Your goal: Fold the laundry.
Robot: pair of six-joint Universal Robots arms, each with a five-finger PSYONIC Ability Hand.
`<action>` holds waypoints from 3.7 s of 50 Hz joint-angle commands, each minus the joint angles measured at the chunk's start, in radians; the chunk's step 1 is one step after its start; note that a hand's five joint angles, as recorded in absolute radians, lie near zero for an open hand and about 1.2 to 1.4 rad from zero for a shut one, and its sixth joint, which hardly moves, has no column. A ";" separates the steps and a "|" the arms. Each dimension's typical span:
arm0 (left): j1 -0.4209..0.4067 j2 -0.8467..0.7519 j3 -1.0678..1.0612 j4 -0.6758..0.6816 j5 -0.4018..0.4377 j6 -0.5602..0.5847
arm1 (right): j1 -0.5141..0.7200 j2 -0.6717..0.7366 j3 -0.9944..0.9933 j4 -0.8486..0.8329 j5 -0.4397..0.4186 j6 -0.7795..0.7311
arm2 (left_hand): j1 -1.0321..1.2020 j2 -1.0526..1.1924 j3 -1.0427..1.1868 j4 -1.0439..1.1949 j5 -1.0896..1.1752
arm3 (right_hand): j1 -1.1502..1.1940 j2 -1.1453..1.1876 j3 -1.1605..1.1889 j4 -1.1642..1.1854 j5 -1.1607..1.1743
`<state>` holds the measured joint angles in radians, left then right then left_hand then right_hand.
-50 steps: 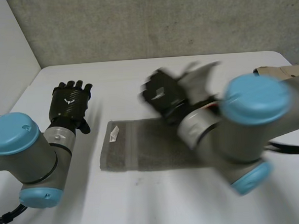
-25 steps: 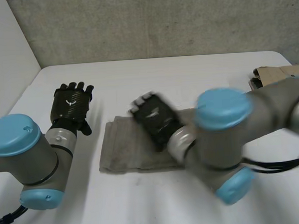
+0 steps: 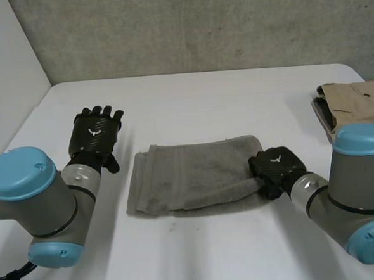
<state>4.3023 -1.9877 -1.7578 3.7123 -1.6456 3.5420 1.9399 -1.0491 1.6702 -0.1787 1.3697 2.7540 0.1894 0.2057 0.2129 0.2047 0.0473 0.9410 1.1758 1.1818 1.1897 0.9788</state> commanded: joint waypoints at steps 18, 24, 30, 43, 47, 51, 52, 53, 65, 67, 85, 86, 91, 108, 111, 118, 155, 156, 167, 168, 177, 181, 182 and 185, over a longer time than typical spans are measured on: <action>0.017 0.095 -0.002 -0.003 -0.005 -0.020 | 0.522 0.139 -0.353 -0.019 -0.029 -0.633 | -0.015 -0.031 -0.038 -0.030 -0.047 | 0.455 0.220 0.215 0.207 0.243; 0.016 0.107 0.007 -0.014 -0.003 -0.077 | 0.530 0.138 -0.343 -0.013 -0.121 -0.579 | -0.015 -0.031 -0.038 -0.030 -0.047 | -0.522 -0.757 -0.763 -0.771 -0.735; -0.010 0.110 0.052 -0.097 0.003 -0.156 | 0.441 0.069 -0.350 -0.004 0.092 -0.151 | -0.008 -0.024 -0.032 -0.023 -0.041 | -0.766 -1.001 -1.007 -1.015 -0.979; -0.130 0.035 0.161 -0.388 0.001 -0.333 | 0.228 0.038 -0.421 0.260 0.014 0.383 | 0.006 -0.010 -0.017 -0.009 -0.026 | -0.766 -1.001 -1.007 -1.015 -0.979; -0.165 0.006 0.162 -0.452 -0.006 -0.333 | 0.228 0.121 -0.489 0.308 -0.004 0.385 | 0.006 -0.010 -0.017 -0.009 -0.026 | -0.766 -1.001 -1.007 -1.015 -0.979; -0.171 -0.028 0.161 -0.479 -0.006 -0.321 | 0.229 0.191 -0.546 0.337 -0.012 0.381 | 0.006 -0.010 -0.017 -0.009 -0.026 | -0.766 -1.001 -1.007 -1.015 -0.979; -0.171 -0.039 0.162 -0.480 -0.006 -0.316 | 0.229 0.204 -0.555 0.341 -0.015 0.380 | 0.006 -0.010 -0.017 -0.009 -0.026 | -0.766 -1.001 -1.007 -1.015 -0.979; -0.171 -0.051 0.162 -0.483 -0.008 -0.313 | 0.229 0.231 -0.576 0.353 -0.015 0.369 | 0.009 -0.007 -0.014 -0.006 -0.023 | -0.766 -1.001 -1.007 -1.015 -0.979; -0.153 -0.161 0.201 -0.489 -0.008 -0.187 | 0.231 0.328 -0.630 0.403 0.009 0.118 | 0.006 -0.010 -0.017 -0.009 -0.026 | -0.766 -1.001 -1.007 -1.015 -0.979; -0.147 -0.157 0.205 -0.489 -0.006 -0.178 | 0.231 0.316 -0.630 0.404 0.014 0.102 | 0.006 -0.010 -0.017 -0.009 -0.026 | -0.766 -1.001 -1.007 -1.015 -0.979; -0.095 0.104 0.425 -0.688 0.312 -0.183 | 0.269 -0.121 -0.217 0.047 0.212 0.110 | 0.021 0.005 -0.002 0.006 -0.011 | -0.766 -1.001 -1.007 -1.015 -0.979; -0.090 0.109 0.438 -0.715 0.348 -0.183 | 0.281 -0.130 -0.190 0.033 0.216 0.111 | 0.021 0.005 -0.002 0.006 -0.011 | -0.766 -1.001 -1.007 -1.015 -0.979; -0.061 0.113 0.515 -0.869 0.498 -0.186 | 0.372 -0.134 -0.069 -0.039 0.219 0.111 | 0.030 0.014 0.006 0.015 -0.002 | -0.766 -1.001 -1.007 -1.015 -0.979; -0.065 0.110 0.520 -0.897 0.506 -0.187 | 0.485 0.110 -0.087 -0.269 0.226 0.087 | 0.027 0.011 0.004 0.012 -0.005 | -0.757 -0.991 -0.997 -1.005 -0.969; -0.065 0.110 0.518 -0.897 0.506 -0.189 | 0.484 0.133 -0.107 -0.280 0.227 0.078 | 0.030 0.014 0.006 0.015 -0.002 | -0.701 -0.935 -0.941 -0.949 -0.913; -0.062 0.110 0.520 -0.897 0.506 -0.201 | 0.485 0.190 -0.158 -0.285 0.227 -0.003 | 0.027 0.011 0.004 0.012 -0.005 | -0.574 -0.809 -0.815 -0.823 -0.787; -0.059 0.110 0.518 -0.884 0.506 -0.224 | 0.484 0.317 -0.366 -0.277 0.230 -0.031 | 0.030 0.014 0.006 0.015 -0.002 | -0.422 -0.656 -0.662 -0.670 -0.634; -0.059 0.110 0.518 -0.884 0.506 -0.224 | 0.484 0.319 -0.371 -0.275 0.230 -0.031 | 0.030 0.014 0.006 0.015 -0.002 | -0.416 -0.650 -0.656 -0.664 -0.628; -0.059 0.110 0.520 -0.884 0.506 -0.230 | 0.450 0.383 -0.471 -0.260 0.219 -0.031 | 0.033 0.017 0.009 0.018 0.000 | 0.271 0.036 0.030 0.022 0.058; -0.059 0.110 0.520 -0.884 0.506 -0.235 | 0.435 0.388 -0.483 -0.248 0.218 -0.031 | 0.033 0.017 0.009 0.018 0.000 | 0.376 0.141 0.135 0.127 0.164; -0.027 0.115 0.531 -0.882 0.507 -0.276 | 0.346 0.357 -0.463 -0.134 0.197 -0.037 | 0.042 0.025 0.018 0.026 0.009 | 0.455 0.220 0.215 0.207 0.243; -0.021 0.122 0.531 -0.882 0.507 -0.279 | 0.291 0.302 -0.431 -0.058 0.154 -0.079 | 0.042 0.025 0.018 0.026 0.009 | 0.455 0.220 0.215 0.207 0.243; -0.021 0.122 0.531 -0.882 0.507 -0.278 | 0.274 0.288 -0.417 -0.050 0.149 -0.094 | 0.042 0.025 0.018 0.026 0.009 | 0.455 0.220 0.215 0.207 0.243; -0.021 0.122 0.531 -0.882 0.507 -0.278 | 0.170 0.224 -0.345 -0.045 0.132 -0.172 | 0.042 0.025 0.018 0.026 0.009 | 0.455 0.220 0.215 0.207 0.243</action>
<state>4.2779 -1.8685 -1.2267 2.8302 -1.1381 3.2641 2.2466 -0.7259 1.2282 -0.2693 1.5405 2.6860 0.1925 0.2057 0.2130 0.2049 0.0472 0.9163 1.1716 1.1599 1.1846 0.9429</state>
